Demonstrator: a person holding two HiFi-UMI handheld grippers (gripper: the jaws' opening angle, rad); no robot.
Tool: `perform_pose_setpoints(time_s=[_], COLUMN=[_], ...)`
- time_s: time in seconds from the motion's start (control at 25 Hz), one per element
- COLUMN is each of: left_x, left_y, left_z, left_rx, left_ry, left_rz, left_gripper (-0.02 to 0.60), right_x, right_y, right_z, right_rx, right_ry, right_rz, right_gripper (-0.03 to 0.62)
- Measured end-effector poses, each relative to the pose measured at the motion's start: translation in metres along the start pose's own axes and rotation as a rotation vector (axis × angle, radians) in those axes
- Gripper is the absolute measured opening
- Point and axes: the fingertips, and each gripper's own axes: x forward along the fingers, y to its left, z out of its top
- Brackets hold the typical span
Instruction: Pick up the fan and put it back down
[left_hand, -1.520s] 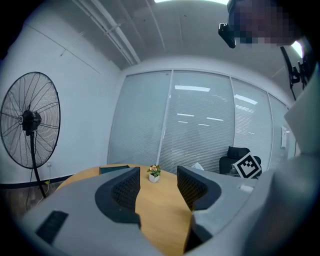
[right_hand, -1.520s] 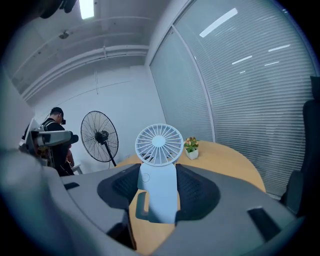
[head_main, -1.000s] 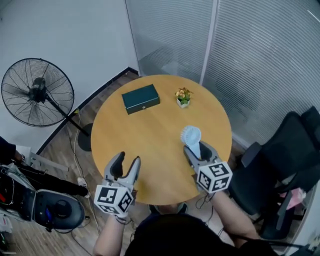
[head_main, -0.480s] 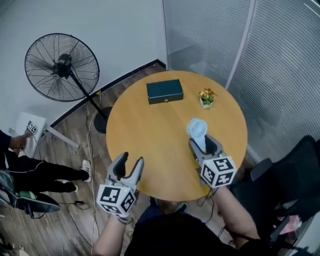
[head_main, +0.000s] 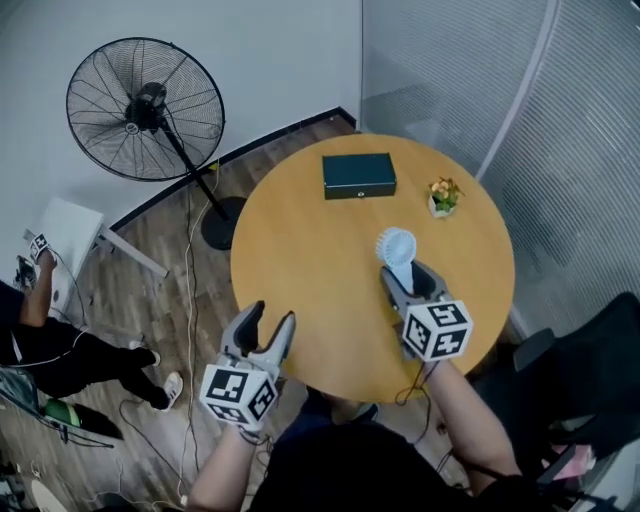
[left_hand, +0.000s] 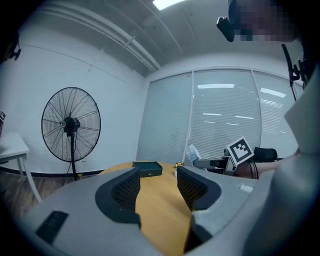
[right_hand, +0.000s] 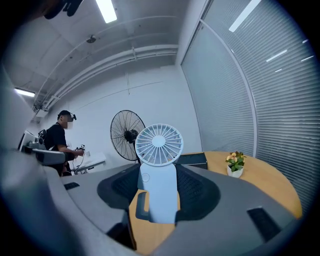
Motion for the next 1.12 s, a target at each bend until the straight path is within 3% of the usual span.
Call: perform_pose_setpoints(time_s=[0.56, 0.88, 1.12], left_x=[0.042, 0.074, 0.091], left_y=[0.095, 0.141, 0.165], left_z=[-0.013, -0.019, -0.029], left_rx=[-0.046, -0.051, -0.067], left_ry=[0.048, 0.085, 0.112], left_rz=[-0.057, -0.086, -0.102], left_gripper=[0.230, 0.229, 0.229], right_x=[0.107, 0.171, 0.200], right_y=[0.018, 0.026, 0.037], right_z=[-0.049, -0.110, -0.179], right_rx=[0.010, 0.029, 0.036], right_ry=[0.131, 0.275, 0.425], right_rz=[-0.068, -0.081, -0.085], right_gripper=[0.221, 0.221, 0.221])
